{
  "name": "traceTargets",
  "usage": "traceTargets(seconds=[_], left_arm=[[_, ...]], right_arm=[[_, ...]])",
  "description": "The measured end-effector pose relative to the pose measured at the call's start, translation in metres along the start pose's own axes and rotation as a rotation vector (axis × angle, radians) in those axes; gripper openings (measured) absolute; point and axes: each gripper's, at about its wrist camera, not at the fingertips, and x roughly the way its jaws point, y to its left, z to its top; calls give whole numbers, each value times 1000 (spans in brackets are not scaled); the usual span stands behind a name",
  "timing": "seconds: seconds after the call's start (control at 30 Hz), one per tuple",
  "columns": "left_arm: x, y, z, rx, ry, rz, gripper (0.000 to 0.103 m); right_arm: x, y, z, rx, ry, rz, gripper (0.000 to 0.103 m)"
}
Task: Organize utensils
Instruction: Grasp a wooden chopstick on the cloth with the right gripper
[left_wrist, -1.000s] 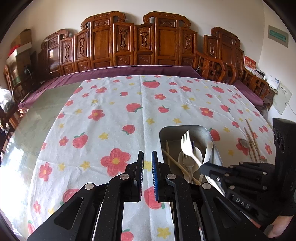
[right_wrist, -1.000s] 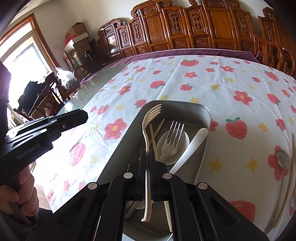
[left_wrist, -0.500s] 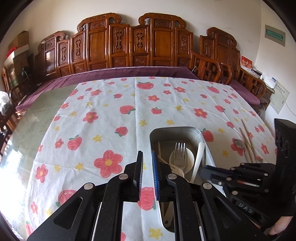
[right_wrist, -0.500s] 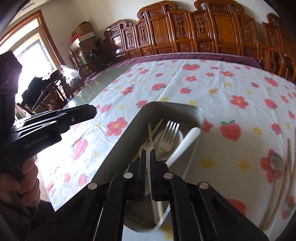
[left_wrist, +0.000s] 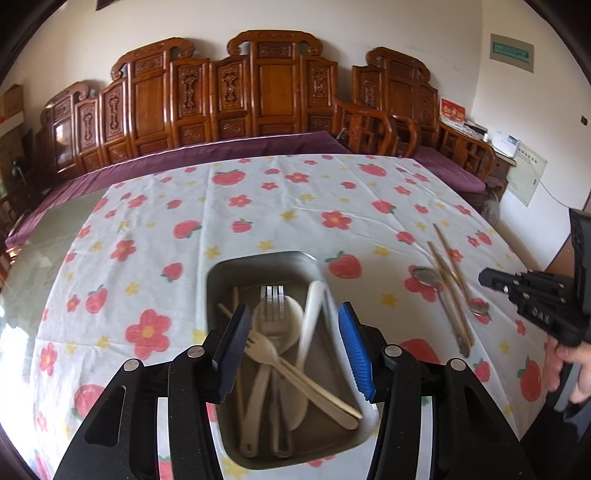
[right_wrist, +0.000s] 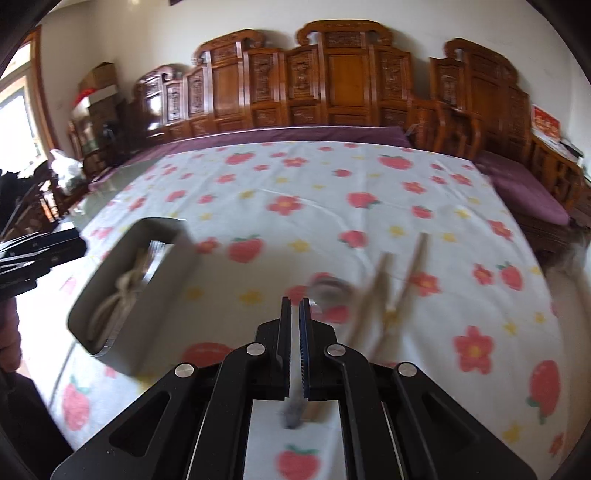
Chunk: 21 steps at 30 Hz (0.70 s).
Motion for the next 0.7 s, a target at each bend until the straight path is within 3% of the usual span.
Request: traceTargets(seconds=[0.13,0.37,0.47,0.57,0.7], left_arm=[[3,-21,-4,25,13,-43,50],[8,-51,-11,69,17,-69,50],[11,-57,-14,73,22,-77,50],[15,-63,-15,84,31,-80,50],[17,-69,-18,95,37,-83,50]], right_arm=[[14,-39,-5,48,13,-61,18],[59,-76,-7,123,67,-80,18],[74,-81,-8,132,85,-77,18],[85,-80,-8,115,108,-131,18],[90,-82,-10,130,130,-121,14]])
